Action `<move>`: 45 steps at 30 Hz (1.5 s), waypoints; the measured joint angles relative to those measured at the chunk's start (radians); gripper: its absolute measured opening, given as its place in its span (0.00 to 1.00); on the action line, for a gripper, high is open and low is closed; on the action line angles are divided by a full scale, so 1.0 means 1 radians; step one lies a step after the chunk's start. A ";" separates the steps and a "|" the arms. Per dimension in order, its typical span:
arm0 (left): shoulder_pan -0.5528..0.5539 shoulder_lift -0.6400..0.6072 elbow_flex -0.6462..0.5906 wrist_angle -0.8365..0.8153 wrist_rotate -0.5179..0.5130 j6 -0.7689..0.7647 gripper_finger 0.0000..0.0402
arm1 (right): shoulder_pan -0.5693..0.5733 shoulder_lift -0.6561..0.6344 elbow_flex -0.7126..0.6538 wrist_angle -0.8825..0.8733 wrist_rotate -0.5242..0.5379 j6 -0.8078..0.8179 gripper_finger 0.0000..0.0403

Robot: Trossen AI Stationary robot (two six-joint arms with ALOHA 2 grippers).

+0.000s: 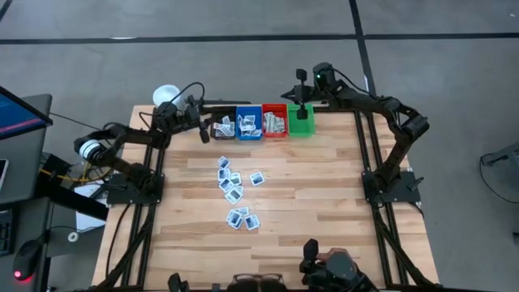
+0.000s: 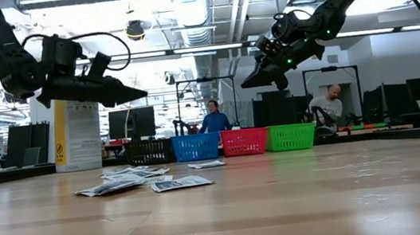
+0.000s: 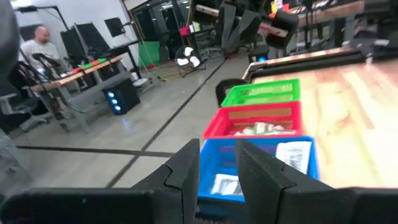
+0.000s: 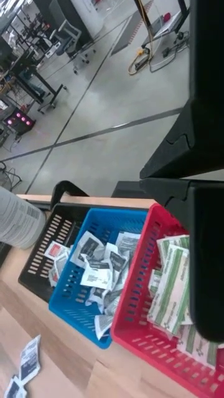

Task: Pick & Place First Aid Supplies
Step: Put the blue alcohol pad into the green bin

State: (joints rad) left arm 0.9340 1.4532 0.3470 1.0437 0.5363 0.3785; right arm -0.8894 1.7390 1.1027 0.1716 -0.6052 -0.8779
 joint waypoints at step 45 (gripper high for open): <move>-0.501 -0.001 -0.001 -0.444 -0.183 -0.201 0.26 | 0.525 0.051 -0.190 -0.140 0.162 0.435 0.00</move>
State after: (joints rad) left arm 0.4328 1.4521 0.3458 0.6001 0.3528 0.1771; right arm -0.3643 1.7901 0.9125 0.0318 -0.4427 -0.4432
